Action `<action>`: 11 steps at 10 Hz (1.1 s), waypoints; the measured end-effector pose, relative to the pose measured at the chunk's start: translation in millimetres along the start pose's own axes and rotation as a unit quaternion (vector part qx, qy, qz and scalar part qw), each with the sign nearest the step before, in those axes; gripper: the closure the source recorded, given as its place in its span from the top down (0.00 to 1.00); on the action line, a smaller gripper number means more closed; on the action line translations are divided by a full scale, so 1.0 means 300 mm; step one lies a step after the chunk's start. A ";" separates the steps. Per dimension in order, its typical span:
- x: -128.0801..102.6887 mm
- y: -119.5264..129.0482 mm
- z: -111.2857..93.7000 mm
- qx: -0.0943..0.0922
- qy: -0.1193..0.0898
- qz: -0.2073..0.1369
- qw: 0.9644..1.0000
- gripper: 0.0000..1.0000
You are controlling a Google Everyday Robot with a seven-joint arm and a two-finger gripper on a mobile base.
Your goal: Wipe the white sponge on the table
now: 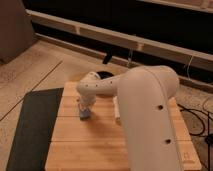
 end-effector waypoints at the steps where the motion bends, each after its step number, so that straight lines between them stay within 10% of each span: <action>1: 0.027 0.004 0.002 -0.002 0.005 0.008 1.000 0.00; 11: 0.251 -0.223 -0.066 0.085 0.092 0.099 0.987 0.00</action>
